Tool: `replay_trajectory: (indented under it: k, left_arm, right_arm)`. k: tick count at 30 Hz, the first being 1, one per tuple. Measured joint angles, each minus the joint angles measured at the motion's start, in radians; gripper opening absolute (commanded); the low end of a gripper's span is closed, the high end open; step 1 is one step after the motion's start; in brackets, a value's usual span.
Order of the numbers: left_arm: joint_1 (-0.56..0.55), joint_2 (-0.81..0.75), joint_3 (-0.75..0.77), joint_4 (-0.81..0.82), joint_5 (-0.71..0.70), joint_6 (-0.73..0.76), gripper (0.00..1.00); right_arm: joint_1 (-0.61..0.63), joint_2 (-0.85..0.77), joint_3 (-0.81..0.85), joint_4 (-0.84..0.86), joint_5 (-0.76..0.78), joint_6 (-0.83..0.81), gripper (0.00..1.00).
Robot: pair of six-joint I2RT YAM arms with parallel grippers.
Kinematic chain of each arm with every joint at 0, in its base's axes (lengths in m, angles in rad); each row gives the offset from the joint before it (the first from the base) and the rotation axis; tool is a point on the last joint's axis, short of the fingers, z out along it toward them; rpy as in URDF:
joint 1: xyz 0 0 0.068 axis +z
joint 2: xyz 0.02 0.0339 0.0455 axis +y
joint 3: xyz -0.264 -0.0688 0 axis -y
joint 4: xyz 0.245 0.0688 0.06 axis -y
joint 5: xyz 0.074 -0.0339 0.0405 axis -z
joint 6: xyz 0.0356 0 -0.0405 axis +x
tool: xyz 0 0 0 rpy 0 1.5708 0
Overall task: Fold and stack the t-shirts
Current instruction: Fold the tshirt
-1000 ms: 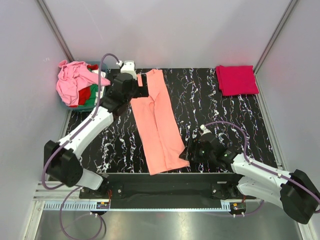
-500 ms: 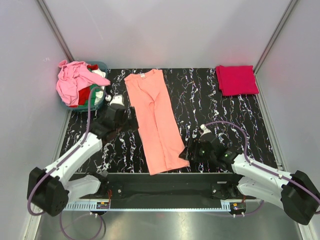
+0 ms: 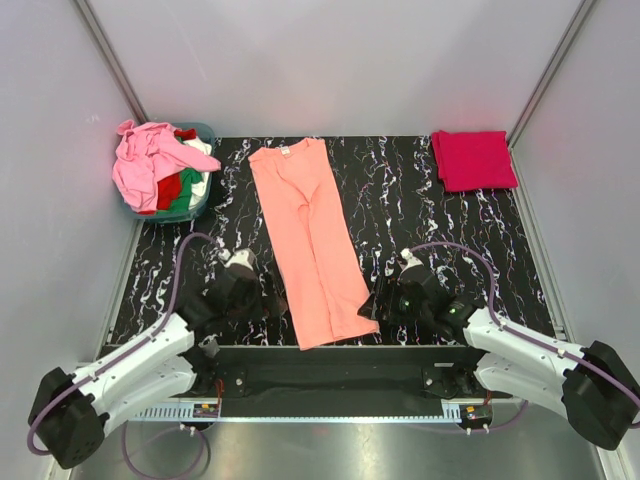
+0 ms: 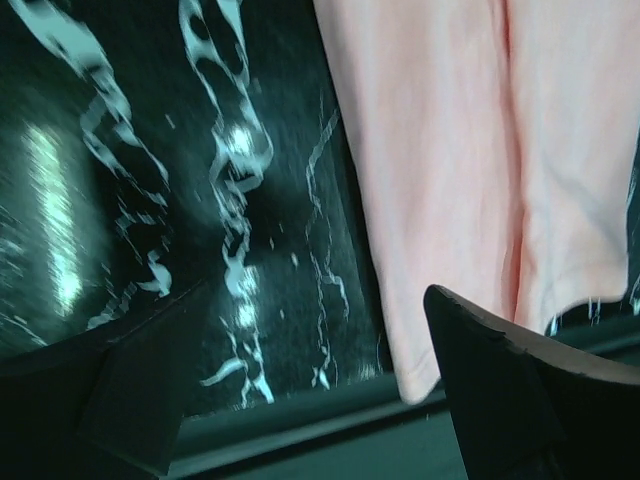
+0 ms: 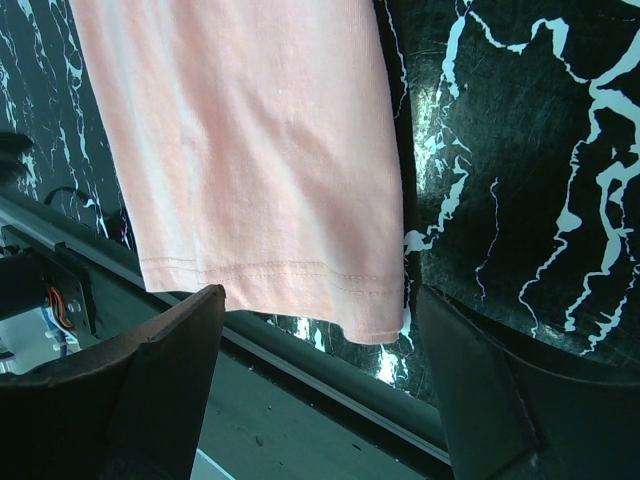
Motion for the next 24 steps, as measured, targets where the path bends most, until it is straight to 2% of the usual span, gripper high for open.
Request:
replay_trajectory:
  k: [8, 13, 16, 24]
  left_arm:
    - [-0.223, -0.035, -0.119, -0.004, 0.006, -0.179, 0.84]
    - [-0.341, -0.016, -0.134, 0.063, -0.003, -0.275, 0.81]
    - [-0.392, 0.018, -0.134, 0.105, -0.005, -0.318, 0.77]
    - [-0.484, 0.124, -0.117, 0.197, -0.016, -0.399, 0.72]
  right_arm:
    - [0.0, 0.0, 0.0, 0.0, 0.0, 0.0, 0.85]
    - [0.0, 0.002, 0.0, 0.0, 0.0, 0.0, 0.84]
    - [0.0, 0.005, 0.0, 0.0, 0.0, 0.0, 0.84]
    - [0.0, 0.016, 0.0, 0.0, 0.0, 0.0, 0.85]
